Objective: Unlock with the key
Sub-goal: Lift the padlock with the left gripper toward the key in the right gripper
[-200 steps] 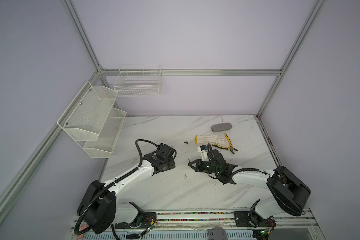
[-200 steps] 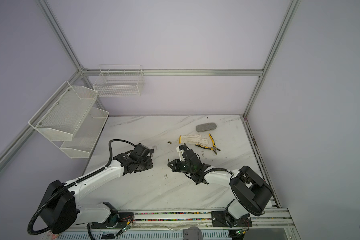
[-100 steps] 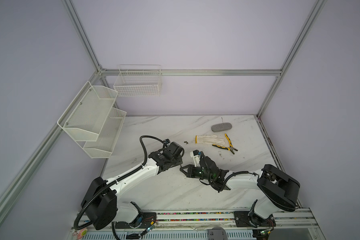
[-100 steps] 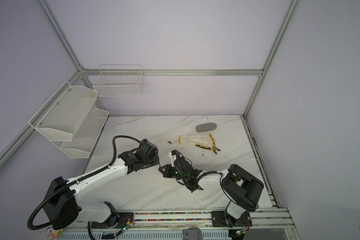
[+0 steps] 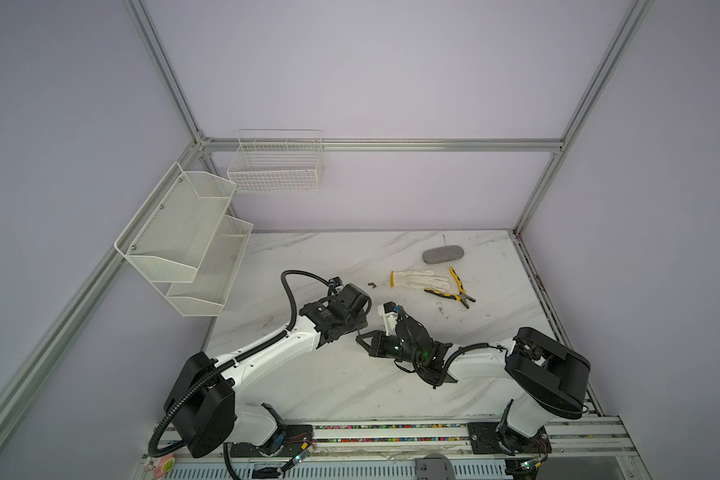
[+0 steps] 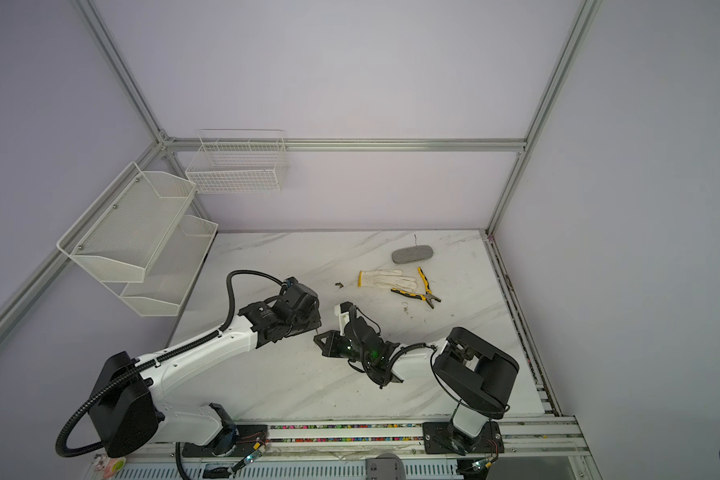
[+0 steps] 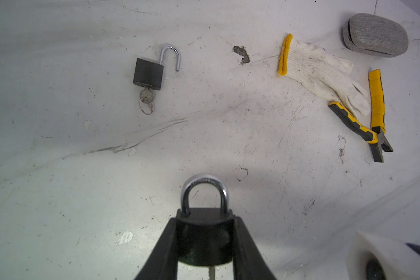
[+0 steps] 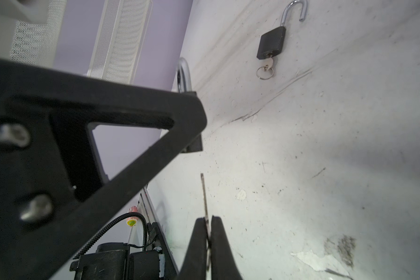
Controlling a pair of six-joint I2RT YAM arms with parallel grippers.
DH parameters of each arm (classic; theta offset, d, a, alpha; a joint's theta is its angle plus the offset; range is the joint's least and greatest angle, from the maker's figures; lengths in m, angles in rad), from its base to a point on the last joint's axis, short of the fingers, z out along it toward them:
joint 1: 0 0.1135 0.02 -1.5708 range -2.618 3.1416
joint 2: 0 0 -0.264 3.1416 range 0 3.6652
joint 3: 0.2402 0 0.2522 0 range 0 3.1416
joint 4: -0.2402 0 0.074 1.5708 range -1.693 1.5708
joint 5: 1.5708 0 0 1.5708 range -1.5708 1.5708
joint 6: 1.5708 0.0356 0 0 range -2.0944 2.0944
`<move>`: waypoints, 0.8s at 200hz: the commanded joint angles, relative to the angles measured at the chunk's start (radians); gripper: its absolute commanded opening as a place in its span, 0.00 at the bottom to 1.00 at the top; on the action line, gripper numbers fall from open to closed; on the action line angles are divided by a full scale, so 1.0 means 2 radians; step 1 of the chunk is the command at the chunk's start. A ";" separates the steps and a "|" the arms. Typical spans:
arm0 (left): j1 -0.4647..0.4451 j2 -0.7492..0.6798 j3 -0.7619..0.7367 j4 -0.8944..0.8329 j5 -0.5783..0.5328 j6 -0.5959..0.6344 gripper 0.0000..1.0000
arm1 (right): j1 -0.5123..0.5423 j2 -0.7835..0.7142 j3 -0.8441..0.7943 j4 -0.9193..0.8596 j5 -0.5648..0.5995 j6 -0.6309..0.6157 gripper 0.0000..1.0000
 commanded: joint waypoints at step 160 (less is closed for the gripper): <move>-0.003 -0.005 0.045 0.023 0.001 -0.003 0.00 | -0.007 0.014 0.025 0.044 0.007 -0.006 0.00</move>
